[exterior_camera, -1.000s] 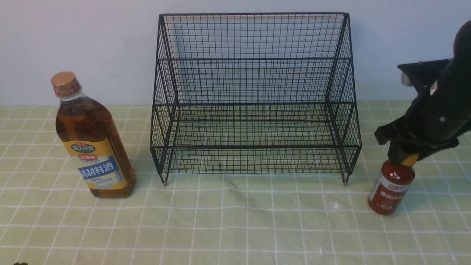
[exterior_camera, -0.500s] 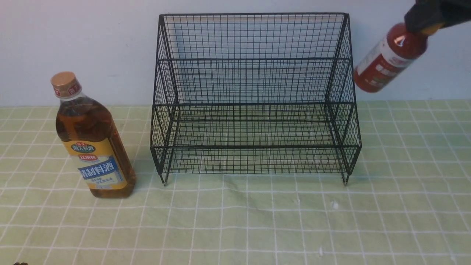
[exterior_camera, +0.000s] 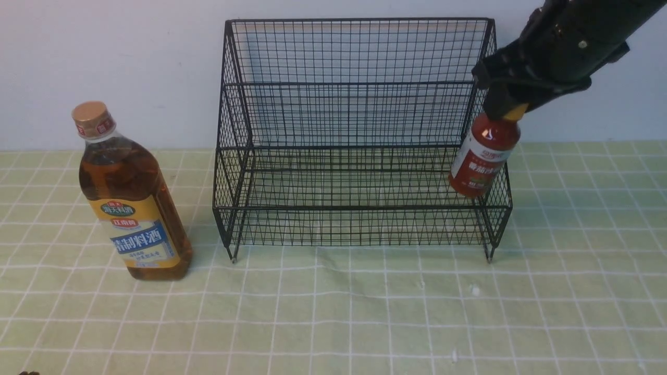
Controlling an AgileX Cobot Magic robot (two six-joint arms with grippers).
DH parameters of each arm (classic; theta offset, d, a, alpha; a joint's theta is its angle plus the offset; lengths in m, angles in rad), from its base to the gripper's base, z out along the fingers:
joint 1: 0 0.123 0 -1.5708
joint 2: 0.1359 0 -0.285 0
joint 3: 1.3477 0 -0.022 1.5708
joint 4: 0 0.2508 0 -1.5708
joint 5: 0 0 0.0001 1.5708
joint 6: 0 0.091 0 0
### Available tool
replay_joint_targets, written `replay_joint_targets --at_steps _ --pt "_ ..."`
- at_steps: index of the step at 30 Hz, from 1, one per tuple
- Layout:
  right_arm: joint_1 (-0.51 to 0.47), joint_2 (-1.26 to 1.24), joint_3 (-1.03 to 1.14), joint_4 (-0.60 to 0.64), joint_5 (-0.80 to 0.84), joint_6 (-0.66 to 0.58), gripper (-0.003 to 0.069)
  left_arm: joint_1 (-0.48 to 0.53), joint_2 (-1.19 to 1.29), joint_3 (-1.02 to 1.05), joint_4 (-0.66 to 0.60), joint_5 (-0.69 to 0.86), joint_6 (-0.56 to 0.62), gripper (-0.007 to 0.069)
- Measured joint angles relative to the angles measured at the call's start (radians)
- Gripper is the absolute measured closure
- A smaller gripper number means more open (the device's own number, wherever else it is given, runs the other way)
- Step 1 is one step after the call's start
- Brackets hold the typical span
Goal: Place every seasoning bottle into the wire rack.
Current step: Use the right arm to put the condiment bottle back on the shelf
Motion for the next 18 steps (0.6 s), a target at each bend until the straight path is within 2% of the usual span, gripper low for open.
replay_joint_targets --at_steps 18 --pt "0.000 0.170 -0.001 0.000 -0.026 0.027 0.0361 0.000 0.000 0.000 0.000 0.000 0.000 0.0631"
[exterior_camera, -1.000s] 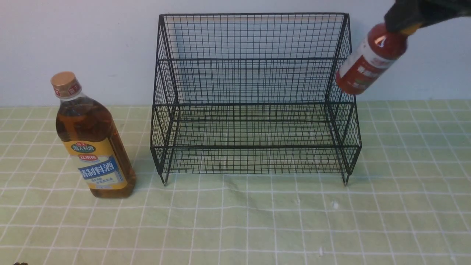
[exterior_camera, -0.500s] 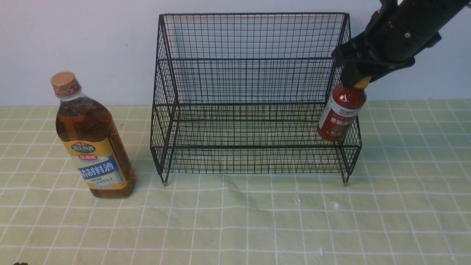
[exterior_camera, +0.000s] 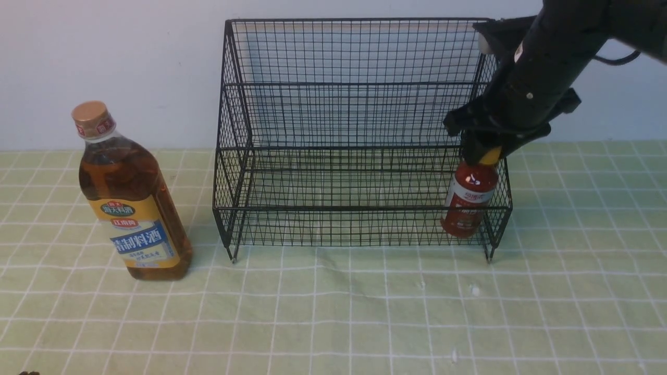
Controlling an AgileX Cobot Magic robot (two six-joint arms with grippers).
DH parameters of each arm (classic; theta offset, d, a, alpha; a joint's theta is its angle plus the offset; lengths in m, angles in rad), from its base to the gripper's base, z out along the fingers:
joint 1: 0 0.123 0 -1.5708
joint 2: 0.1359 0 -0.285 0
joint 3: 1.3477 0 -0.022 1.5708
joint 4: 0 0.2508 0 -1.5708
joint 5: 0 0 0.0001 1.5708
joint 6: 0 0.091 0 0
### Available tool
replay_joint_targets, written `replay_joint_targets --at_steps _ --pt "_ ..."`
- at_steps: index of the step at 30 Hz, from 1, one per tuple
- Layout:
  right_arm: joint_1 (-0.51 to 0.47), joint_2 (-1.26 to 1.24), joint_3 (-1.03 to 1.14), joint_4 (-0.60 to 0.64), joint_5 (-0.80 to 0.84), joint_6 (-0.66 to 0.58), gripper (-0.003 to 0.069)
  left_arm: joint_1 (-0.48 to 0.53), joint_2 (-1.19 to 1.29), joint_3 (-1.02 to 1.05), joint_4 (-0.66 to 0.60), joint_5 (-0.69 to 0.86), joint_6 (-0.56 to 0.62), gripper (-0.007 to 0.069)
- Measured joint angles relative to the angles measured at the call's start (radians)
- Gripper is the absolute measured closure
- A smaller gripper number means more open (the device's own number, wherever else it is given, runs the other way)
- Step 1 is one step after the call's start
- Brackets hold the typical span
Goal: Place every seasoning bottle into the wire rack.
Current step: Use the right arm to put the condiment bottle back on the shelf, then use the left arm to grab the condiment bottle closest to it
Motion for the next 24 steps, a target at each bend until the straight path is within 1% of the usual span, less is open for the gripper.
replay_joint_targets --at_steps 2,7,10,14,17,18,19,21,22,24 --pt "0.000 0.001 0.000 0.001 -0.001 0.001 0.0350 0.000 0.000 0.000 0.000 0.000 0.000 0.0631" --pt "0.000 -0.025 -0.014 0.027 -0.005 0.044 0.0258 0.000 0.000 0.000 0.000 0.000 0.000 0.0631" --pt "0.000 -0.076 -0.017 0.026 -0.005 0.052 0.0237 0.000 0.000 0.000 0.000 0.000 0.000 0.0631" --pt "0.000 -0.186 -0.017 0.026 -0.004 0.054 0.0239 0.000 0.000 0.000 0.000 0.000 0.000 0.0631" --pt "0.000 -0.349 -0.017 0.060 -0.003 0.054 0.0277 0.000 0.000 0.000 0.000 0.000 0.000 0.0631" --pt "0.000 -0.360 -0.017 0.068 -0.003 0.054 0.0281 0.000 0.000 0.000 0.000 0.000 0.000 0.0631" --pt "0.000 -0.458 -0.015 0.101 -0.003 0.058 0.0316 0.000 0.000 0.000 0.000 0.000 0.000 0.0631" --pt "0.000 -0.567 0.002 0.128 -0.002 0.066 0.0359 0.000 0.000 0.000 0.000 0.000 0.000 0.0631" --pt "0.000 -0.579 0.006 0.130 -0.002 0.066 0.0364 0.000 0.000 0.000 0.000 0.000 0.000 0.0631" --pt "0.000 -0.752 0.079 0.119 0.001 0.072 0.0440 0.000 0.000 0.000 0.000 0.000 0.000 0.0631"
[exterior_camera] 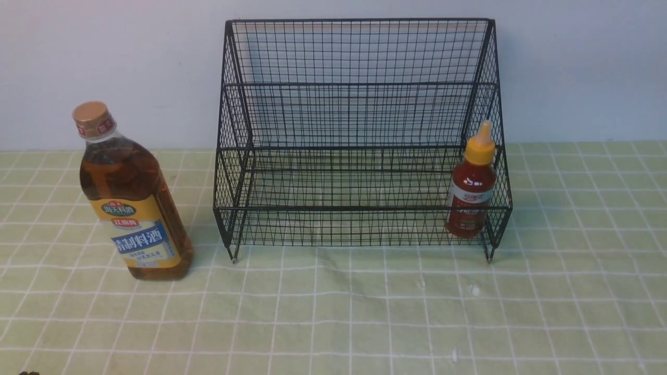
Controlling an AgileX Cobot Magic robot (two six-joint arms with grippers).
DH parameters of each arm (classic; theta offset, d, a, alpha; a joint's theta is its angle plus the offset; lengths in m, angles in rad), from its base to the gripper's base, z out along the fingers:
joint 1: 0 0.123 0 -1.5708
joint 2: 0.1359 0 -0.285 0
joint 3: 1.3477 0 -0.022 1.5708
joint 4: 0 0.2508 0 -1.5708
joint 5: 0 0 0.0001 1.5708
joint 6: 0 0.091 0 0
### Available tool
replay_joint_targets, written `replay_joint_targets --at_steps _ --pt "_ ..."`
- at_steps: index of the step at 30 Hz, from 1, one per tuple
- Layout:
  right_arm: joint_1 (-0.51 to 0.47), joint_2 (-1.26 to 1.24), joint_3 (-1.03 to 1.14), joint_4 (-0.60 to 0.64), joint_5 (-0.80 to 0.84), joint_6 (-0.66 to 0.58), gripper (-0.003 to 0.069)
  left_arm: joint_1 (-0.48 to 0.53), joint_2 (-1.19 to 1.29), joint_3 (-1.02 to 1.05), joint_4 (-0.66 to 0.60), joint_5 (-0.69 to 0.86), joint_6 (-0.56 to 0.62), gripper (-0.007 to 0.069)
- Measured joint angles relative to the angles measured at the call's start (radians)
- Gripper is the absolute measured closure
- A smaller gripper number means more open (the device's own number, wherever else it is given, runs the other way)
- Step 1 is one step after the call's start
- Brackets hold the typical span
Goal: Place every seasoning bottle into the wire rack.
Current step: Use the left arm to grab the condiment bottle closest to it
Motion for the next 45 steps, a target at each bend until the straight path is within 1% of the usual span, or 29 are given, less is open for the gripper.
replay_joint_targets --at_steps 2,3,4,5,6,8,9,10,11,12,14,15,16,17,21,22,25,31,36,39,41,42,43,45 --pt "0.000 -0.084 0.038 -0.018 0.003 0.001 0.0476 0.000 0.000 0.000 0.000 0.000 0.000 0.0631" --pt "0.000 -0.186 0.101 -0.059 0.007 0.003 0.0517 0.000 0.000 0.000 0.000 0.000 0.000 0.0631" --pt "0.000 -0.230 0.131 -0.071 0.008 0.004 0.0535 0.000 0.000 0.000 0.000 0.000 0.000 0.0631" --pt "0.000 -0.323 0.210 -0.109 -0.002 0.008 0.0568 0.000 0.000 0.000 0.000 0.000 0.000 0.0631" --pt "0.000 -0.452 0.298 -0.140 -0.051 0.008 0.0603 0.000 0.000 0.000 0.000 0.000 0.000 0.0631" --pt "0.000 -0.567 0.389 -0.157 -0.132 0.007 0.0638 0.000 0.000 0.000 0.000 0.000 0.000 0.0631" --pt "0.000 -0.664 0.469 -0.165 -0.208 0.004 0.0655 0.000 0.000 0.000 0.000 0.000 0.000 0.0631" --pt "0.000 -0.726 0.535 -0.166 -0.267 -0.001 0.0661 0.000 0.000 0.000 0.000 0.000 0.000 0.0631" --pt "0.000 -0.756 0.548 -0.166 -0.277 -0.002 0.0664 0.000 0.000 0.000 0.000 0.000 0.000 0.0631" --pt "0.000 -0.871 0.665 -0.169 -0.370 -0.014 0.0670 0.000 0.000 0.000 0.000 0.000 0.000 0.0631" --pt "0.000 -0.997 0.776 -0.180 -0.469 -0.023 0.0671 0.000 0.000 0.000 0.000 0.000 0.000 0.0631" --pt "0.000 -1.008 0.800 -0.180 -0.481 -0.024 0.0672 0.000 0.000 0.000 0.000 0.000 0.000 0.0631" --pt "0.000 -1.052 0.847 -0.180 -0.546 -0.027 0.0673 0.000 0.000 0.000 0.000 0.000 0.000 0.0631" --pt "0.000 -1.131 0.926 -0.180 -0.646 -0.029 0.0672 0.000 0.000 0.000 0.000 0.000 0.000 0.0631" --pt "0.000 -1.194 1.093 -0.187 -0.885 -0.034 0.0673 0.000 0.000 0.000 -0.003 -0.001 0.000 0.0631" --pt "0.000 -1.194 1.106 -0.187 -0.908 -0.034 0.0673 0.000 0.000 0.000 -0.003 -0.001 -0.001 0.0631" --pt "0.000 -1.181 1.158 -0.187 -0.939 -0.035 0.0673 0.000 0.000 0.000 -0.003 -0.001 -0.001 0.0631" --pt "0.000 -1.173 1.207 -0.200 -0.914 -0.038 0.0673 0.000 0.000 0.000 -0.003 -0.001 -0.001 0.0631" --pt "0.000 -1.173 1.279 -0.230 -0.901 -0.041 0.0673 0.000 0.000 0.000 -0.003 -0.001 -0.001 0.0631" --pt "-0.006 -1.176 1.363 -0.275 -0.901 -0.042 0.0673 0.000 0.000 0.000 -0.003 -0.001 -0.001 0.0631" --pt "-0.030 -1.184 1.455 -0.306 -0.901 -0.042 0.0673 0.000 0.000 0.000 -0.003 -0.001 -0.001 0.0631" --pt "-0.061 -1.184 1.531 -0.310 -0.897 -0.042 0.0673 0.000 0.000 0.000 -0.003 -0.001 -0.001 0.0631" --pt "-0.066 -1.184 1.531 -0.310 -0.896 -0.042 0.0673 0.000 0.000 0.000 -0.003 -0.001 -0.001 0.0631" --pt "-0.154 -1.184 1.652 -0.303 -0.892 -0.032 0.0673 0.000 0.000 0.000 -0.003 -0.001 -0.001 0.0631"
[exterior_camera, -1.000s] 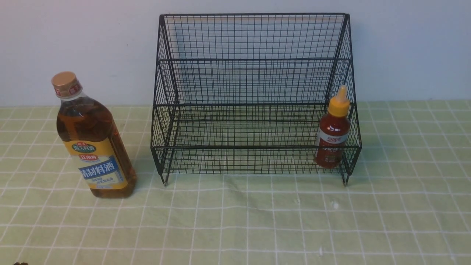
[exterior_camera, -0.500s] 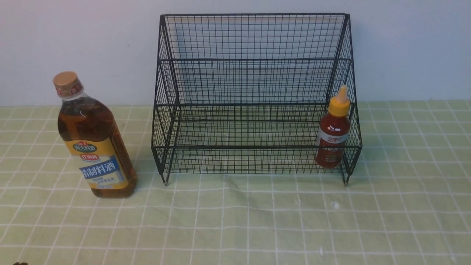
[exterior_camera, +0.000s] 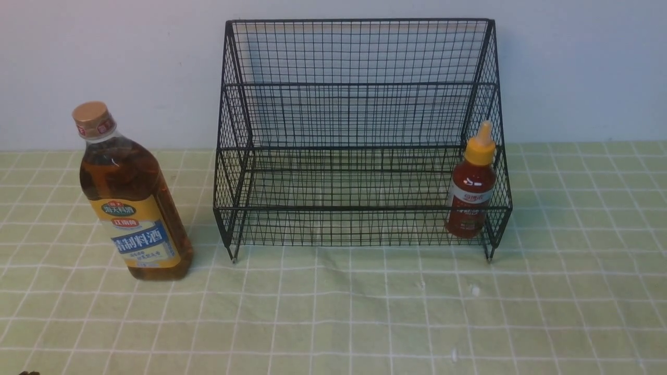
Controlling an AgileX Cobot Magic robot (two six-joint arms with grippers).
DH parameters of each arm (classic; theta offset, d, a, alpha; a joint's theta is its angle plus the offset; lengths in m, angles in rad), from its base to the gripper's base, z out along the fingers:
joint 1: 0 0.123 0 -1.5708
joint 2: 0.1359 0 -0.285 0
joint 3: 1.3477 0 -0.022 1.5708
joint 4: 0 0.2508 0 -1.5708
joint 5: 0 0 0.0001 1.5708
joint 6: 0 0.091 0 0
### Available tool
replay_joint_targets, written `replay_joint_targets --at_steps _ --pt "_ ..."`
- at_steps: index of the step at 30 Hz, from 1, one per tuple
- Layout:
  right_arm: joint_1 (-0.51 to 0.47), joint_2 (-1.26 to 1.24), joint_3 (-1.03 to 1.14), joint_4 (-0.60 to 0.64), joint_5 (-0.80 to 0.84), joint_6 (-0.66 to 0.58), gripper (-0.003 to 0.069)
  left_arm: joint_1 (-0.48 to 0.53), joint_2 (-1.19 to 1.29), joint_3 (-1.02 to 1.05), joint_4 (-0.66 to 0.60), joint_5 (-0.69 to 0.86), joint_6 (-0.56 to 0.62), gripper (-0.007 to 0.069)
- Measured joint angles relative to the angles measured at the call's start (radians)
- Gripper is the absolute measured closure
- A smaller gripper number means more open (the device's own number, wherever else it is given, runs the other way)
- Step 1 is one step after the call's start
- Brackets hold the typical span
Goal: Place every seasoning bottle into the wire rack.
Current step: Use the left arm to grab the condiment bottle closest to it
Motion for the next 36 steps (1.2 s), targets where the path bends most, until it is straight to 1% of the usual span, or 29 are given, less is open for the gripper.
replay_joint_targets --at_steps 2,4,7,9,36 --pt "-0.072 0.000 0.063 0.023 0.016 0.015 0.0673 0.000 0.000 0.000 0.000 0.000 0.000 0.0631" --pt "-0.144 0.000 0.079 0.048 0.023 0.034 0.0673 0.000 0.000 0.000 0.000 0.000 0.000 0.0631" --pt "-0.206 0.000 0.080 0.065 0.022 0.043 0.0673 0.000 0.000 0.000 0.000 0.000 0.000 0.0631" --pt "-0.227 0.000 0.080 0.070 0.022 0.042 0.0673 0.000 0.000 0.000 0.000 0.000 0.000 0.0631" --pt "-0.229 0.000 0.080 0.073 0.022 0.035 0.0673 0.000 0.000 0.000 0.000 0.000 0.000 0.0631"
